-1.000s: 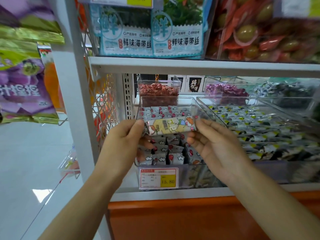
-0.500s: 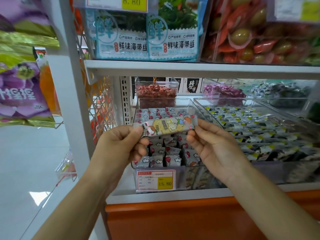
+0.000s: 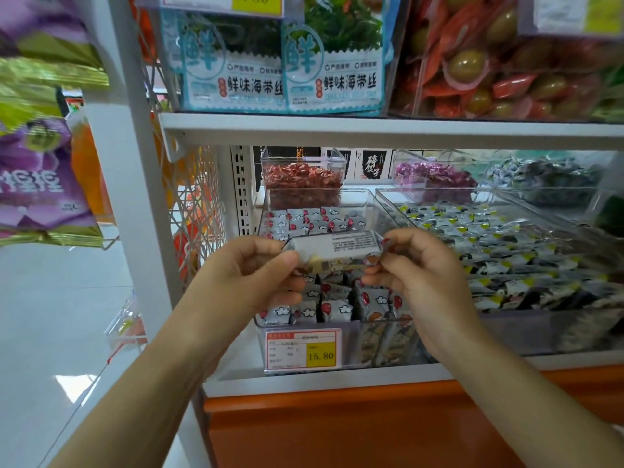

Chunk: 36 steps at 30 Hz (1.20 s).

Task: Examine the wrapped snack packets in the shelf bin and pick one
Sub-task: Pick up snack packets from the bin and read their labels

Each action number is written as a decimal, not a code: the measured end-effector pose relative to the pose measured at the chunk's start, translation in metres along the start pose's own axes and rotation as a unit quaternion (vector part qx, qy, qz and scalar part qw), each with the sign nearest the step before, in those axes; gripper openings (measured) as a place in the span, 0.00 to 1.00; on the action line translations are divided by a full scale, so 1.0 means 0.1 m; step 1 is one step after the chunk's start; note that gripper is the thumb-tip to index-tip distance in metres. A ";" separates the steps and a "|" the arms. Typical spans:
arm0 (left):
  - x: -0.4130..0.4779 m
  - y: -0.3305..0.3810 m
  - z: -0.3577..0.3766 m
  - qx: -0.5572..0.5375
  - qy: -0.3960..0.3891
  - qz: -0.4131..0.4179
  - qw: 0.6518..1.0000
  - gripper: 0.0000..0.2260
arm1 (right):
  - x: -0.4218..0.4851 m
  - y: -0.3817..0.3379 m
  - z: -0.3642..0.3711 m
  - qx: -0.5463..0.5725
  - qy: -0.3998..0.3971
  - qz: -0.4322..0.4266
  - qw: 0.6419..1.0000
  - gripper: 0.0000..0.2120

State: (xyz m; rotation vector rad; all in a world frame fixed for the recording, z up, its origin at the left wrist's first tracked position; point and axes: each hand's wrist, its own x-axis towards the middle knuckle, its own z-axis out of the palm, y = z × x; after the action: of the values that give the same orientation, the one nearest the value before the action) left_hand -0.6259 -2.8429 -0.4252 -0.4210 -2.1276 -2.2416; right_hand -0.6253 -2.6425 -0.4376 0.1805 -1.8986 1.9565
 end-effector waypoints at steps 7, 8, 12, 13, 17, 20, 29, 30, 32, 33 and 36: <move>-0.01 -0.01 0.01 0.012 0.023 -0.012 1.000 0.15 | 0.00 -0.04 0.00 0.055 -0.053 0.024 0.997 0.10; -0.02 0.00 0.02 0.014 0.022 -0.012 1.000 0.15 | 0.00 -0.04 0.00 0.050 -0.057 0.018 0.997 0.07; -0.05 0.00 0.05 0.061 0.001 0.000 0.998 0.16 | 0.00 -0.03 -0.01 0.000 -0.071 0.009 0.997 0.05; -0.05 0.00 0.05 0.077 -0.002 0.005 0.997 0.16 | 0.01 -0.04 -0.02 -0.004 -0.072 0.018 0.997 0.04; -0.07 0.02 0.08 0.117 -0.016 0.022 0.993 0.15 | 0.03 -0.06 -0.04 -0.048 -0.054 0.011 0.997 0.09; -0.07 0.03 0.11 0.136 -0.021 0.032 0.990 0.12 | 0.02 -0.03 -0.06 -0.111 -0.032 -0.032 0.993 0.11; -0.07 0.07 0.15 0.188 0.015 0.046 0.981 0.06 | -0.01 -0.07 -0.04 -0.163 -0.081 -0.095 0.979 0.08; -0.07 0.07 0.13 0.195 0.018 0.046 0.980 0.07 | -0.02 -0.08 -0.04 -0.165 -0.087 -0.099 0.977 0.07; -0.06 0.07 0.10 0.210 0.030 0.051 0.976 0.09 | -0.02 -0.09 -0.04 -0.165 -0.099 -0.101 0.976 0.07; -0.05 0.08 0.08 0.215 0.035 0.055 0.975 0.09 | -0.03 -0.09 -0.03 -0.162 -0.102 -0.100 0.976 0.07; -0.04 0.08 0.07 0.220 0.038 0.067 0.973 0.09 | -0.03 -0.08 -0.02 -0.151 -0.105 -0.100 0.978 0.08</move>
State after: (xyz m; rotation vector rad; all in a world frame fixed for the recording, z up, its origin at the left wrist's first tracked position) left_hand -0.6188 -2.8378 -0.4177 -0.4312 -2.3805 -1.6218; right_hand -0.6190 -2.6411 -0.4311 0.4843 -2.1885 1.5491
